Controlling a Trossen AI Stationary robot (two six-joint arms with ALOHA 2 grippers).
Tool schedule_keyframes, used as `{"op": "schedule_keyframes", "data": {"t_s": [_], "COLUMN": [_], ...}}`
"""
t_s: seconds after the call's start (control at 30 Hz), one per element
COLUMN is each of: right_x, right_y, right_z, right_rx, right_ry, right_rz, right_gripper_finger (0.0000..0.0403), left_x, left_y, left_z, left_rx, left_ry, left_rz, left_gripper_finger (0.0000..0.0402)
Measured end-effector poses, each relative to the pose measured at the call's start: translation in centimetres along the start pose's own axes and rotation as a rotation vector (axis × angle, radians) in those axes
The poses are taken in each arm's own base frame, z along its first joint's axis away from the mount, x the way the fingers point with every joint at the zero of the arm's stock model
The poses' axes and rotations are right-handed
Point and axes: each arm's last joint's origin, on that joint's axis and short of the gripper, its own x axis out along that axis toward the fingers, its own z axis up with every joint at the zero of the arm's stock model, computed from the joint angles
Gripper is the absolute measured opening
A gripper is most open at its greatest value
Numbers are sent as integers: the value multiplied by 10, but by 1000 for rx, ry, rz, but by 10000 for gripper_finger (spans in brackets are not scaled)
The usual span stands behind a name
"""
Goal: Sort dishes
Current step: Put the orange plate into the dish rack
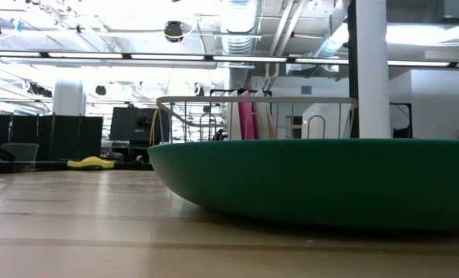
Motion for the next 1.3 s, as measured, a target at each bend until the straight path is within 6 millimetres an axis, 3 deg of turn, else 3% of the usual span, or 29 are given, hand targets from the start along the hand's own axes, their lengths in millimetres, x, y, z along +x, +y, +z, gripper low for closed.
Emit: {"op": "schedule_keyframes", "data": {"t_s": [0.2, 0.57, 0.83, 1.3], "right_x": [5, 43, 57, 76], "right_y": [4, 34, 62, 98], "right_z": [-17, -19, -15, -23], "right_rx": [-52, -619, -730, -876], "right_ry": [-20, 22, 9, 68], "right_rz": [74, 123, 234, 400], "right_gripper_finger": [0, 0, 0, 0], "left_x": [0, 3, -2, -1], "left_y": [0, 6, 20, 23], "left_z": [0, 7, 11, 3], "left_rx": [-2, -20, -43, -58], "left_ry": [-1, -25, -32, 32], "left_rz": [0, 6, 10, 14], "left_gripper_finger": [62, 62, 62, 62]}}
